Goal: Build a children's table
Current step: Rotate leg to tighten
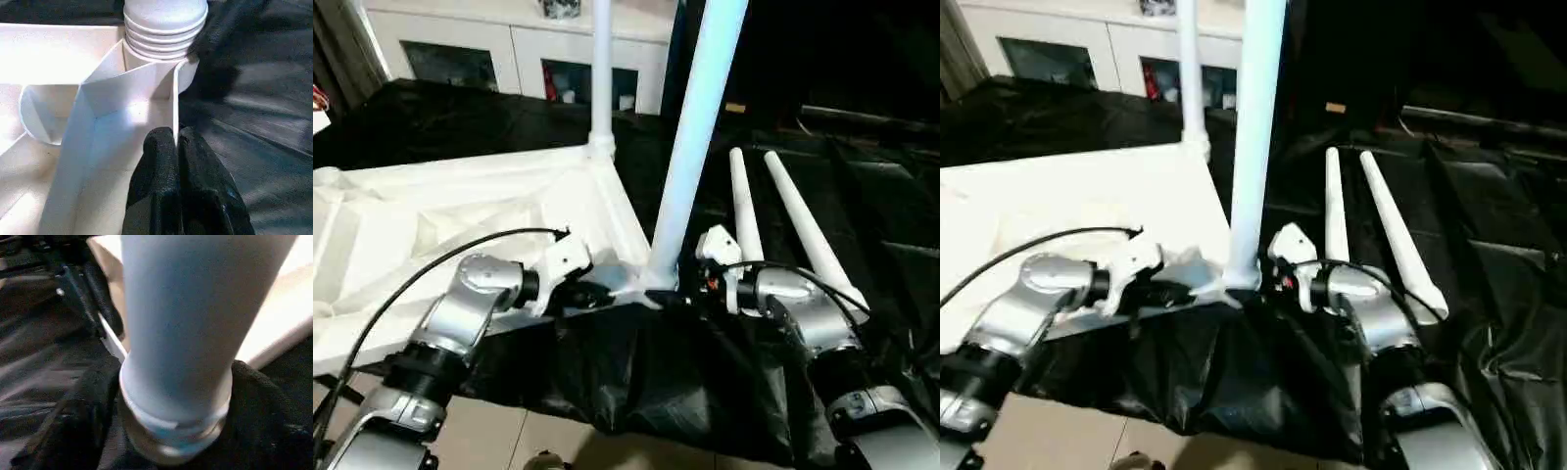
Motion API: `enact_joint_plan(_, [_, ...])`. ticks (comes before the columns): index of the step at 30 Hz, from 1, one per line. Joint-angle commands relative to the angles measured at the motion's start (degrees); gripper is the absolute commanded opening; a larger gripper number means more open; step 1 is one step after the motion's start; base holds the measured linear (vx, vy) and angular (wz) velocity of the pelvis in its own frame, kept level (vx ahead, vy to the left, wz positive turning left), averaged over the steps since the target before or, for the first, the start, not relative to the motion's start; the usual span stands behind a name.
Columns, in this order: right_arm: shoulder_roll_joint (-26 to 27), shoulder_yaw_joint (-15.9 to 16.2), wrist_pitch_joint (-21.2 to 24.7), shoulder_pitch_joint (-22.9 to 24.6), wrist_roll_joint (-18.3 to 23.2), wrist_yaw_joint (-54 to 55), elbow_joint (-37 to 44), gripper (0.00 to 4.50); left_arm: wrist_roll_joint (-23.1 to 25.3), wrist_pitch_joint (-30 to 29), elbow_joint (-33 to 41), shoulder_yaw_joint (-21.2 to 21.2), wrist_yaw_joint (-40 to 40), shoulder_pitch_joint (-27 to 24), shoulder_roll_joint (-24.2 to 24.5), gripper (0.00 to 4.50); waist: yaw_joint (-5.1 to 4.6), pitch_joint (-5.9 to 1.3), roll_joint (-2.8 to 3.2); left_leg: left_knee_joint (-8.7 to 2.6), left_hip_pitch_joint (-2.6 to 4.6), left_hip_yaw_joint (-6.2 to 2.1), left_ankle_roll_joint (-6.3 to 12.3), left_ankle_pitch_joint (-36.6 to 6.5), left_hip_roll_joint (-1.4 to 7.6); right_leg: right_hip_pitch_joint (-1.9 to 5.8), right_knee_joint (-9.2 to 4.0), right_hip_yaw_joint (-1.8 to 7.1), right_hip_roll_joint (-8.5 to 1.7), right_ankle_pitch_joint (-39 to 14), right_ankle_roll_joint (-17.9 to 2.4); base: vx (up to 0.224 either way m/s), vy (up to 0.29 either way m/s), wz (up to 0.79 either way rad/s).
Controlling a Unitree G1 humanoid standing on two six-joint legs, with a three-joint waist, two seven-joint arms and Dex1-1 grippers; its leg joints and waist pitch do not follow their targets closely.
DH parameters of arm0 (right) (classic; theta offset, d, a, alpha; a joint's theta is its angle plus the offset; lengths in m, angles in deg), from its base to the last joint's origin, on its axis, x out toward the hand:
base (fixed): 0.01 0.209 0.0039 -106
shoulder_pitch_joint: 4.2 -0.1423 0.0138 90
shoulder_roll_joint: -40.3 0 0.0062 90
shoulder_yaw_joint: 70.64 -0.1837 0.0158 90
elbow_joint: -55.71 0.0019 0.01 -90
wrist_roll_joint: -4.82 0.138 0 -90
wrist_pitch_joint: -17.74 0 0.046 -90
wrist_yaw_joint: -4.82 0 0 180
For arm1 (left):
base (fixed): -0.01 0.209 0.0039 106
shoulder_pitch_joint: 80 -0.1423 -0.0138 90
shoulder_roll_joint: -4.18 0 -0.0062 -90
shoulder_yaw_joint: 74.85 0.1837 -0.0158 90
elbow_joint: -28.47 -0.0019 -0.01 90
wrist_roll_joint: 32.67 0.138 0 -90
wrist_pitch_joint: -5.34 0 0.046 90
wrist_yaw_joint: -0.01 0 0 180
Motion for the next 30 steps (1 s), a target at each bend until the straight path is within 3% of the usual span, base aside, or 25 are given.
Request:
enact_joint_plan(1, [0.92, 3.35, -0.04, 0.85, -0.10, -3.49, 2.51, 3.12, -3.02, 1.10, 3.40, 0.35, 1.24, 0.63, -0.74, 0.00, 0.09, -4.02, 0.07, -3.76, 0.65, -0.33, 2.55, -10.48, 1.85, 2.85, -4.48, 3.00, -4.84, -11.21, -11.36, 0.000, 0.000, 0.00])
enact_joint_plan(7, [1.12, 3.43, 0.22, 0.61, -1.01, -1.94, 2.54, 2.78, -3.26, 0.61, 4.63, 0.28, 2.48, -0.33, 0.41, 0.00, -0.07, -3.95, 0.02, -3.89, 0.62, -0.40, 1.82, -11.23, 1.75, 2.90, -4.57, 3.02, -4.83, -12.28, -11.10, 0.000, 0.000, 0.00])
enact_joint_plan(18, [1.98, 3.37, 1.02, 0.68, -0.89, -0.08, 2.45, 2.73, -0.59, 0.74, 2.55, -0.26, -2.35, 0.31, -0.36, 0.00, -0.16, -3.88, -0.02, -3.85, 0.68, -0.35, 1.75, -11.19, 1.72, 2.86, -4.69, 3.07, -4.82, -12.66, -10.87, 0.000, 0.000, 0.00])
enact_joint_plan(19, [4.38, 1.83, 0.40, -0.39, -2.92, 8.70, -0.87, 2.73, 0.88, -0.13, -0.14, -1.29, -8.62, 2.02, -2.53, 0.00, -0.18, -3.88, -0.73, -3.84, 0.70, -0.27, 1.87, -11.06, 1.71, 2.90, -4.78, 3.05, -4.82, -12.89, -10.70, 0.000, 0.000, 0.00])
enact_joint_plan(20, [5.80, 0.88, 0.37, -1.12, -3.93, 13.88, -2.93, 2.73, 1.59, -0.61, -1.59, -1.78, -11.85, 3.00, -3.75, 0.00, -0.36, -3.61, -0.52, -3.92, 0.87, -0.21, 1.12, -10.71, 1.53, 2.39, -4.84, 3.10, -4.71, -14.37, -10.64, 0.000, 0.000, 0.00])
enact_joint_plan(21, [9.54, -1.79, 0.98, -3.10, -5.09, 26.08, -8.17, 2.73, 3.17, -2.34, -5.39, -2.97, -20.16, 5.85, -7.33, 0.00, -0.45, -3.70, -0.73, -4.01, 0.90, -0.39, 0.03, -11.57, 1.49, 2.63, -5.07, 3.00, -5.02, -17.67, -9.78, 0.000, 0.000, 0.00])
enact_joint_plan(23, [9.98, -2.12, 1.12, -3.33, -5.07, 27.37, -8.76, 2.72, 3.35, -2.59, -5.84, -3.09, -21.14, 6.20, -7.79, 0.00, -0.63, -3.59, -0.51, -4.13, 1.23, -0.50, -1.11, -12.49, 1.51, 2.29, -5.33, 3.00, -5.03, -20.12, -9.22, 0.000, 0.000, 0.00])
enact_joint_plan(24, [12.78, -4.03, 2.26, -4.87, -4.55, 34.78, -11.84, 2.72, 3.89, -3.77, -8.88, -4.00, -27.19, 8.67, -11.02, 0.00, -0.53, -3.73, -0.68, -4.07, 0.99, -0.44, -0.72, -12.20, 1.59, 2.55, -5.36, 3.09, -5.20, -19.32, -8.67, 0.000, 0.000, 0.00])
enact_joint_plan(26, [14.58, -5.11, 2.67, -6.01, -4.27, 39.57, -13.74, 2.72, 4.24, -3.79, -11.01, -4.18, -30.24, 10.36, -12.95, 0.00, -0.45, -3.84, -0.60, -3.96, 1.32, -0.37, -0.82, -12.51, 1.42, 2.27, -5.41, 3.12, -5.02, -18.66, -8.65, 0.000, 0.000, 0.00])
enact_joint_plan(29, [16.57, -5.88, 2.34, -7.28, -4.06, 43.99, -15.65, 2.72, 4.85, -2.61, -13.72, -3.97, -33.10, 12.30, -14.81, 0.00, -0.16, -4.08, -0.69, -3.87, 0.84, -0.32, -0.29, -10.11, 1.42, 2.65, -4.87, 3.17, -4.99, -13.93, -8.71, 0.000, 0.000, 0.00])
enact_joint_plan(30, [17.36, -6.27, 1.37, -8.15, -4.43, 45.85, -16.85, 2.72, 5.42, -0.69, -15.29, -3.32, -33.02, 13.19, -15.45, 0.00, 0.05, -4.28, -0.32, -3.75, 0.64, -0.35, 0.44, -8.35, 1.40, 2.85, -4.41, 3.15, -5.04, -9.96, -9.23, 0.000, 0.000, 0.00])
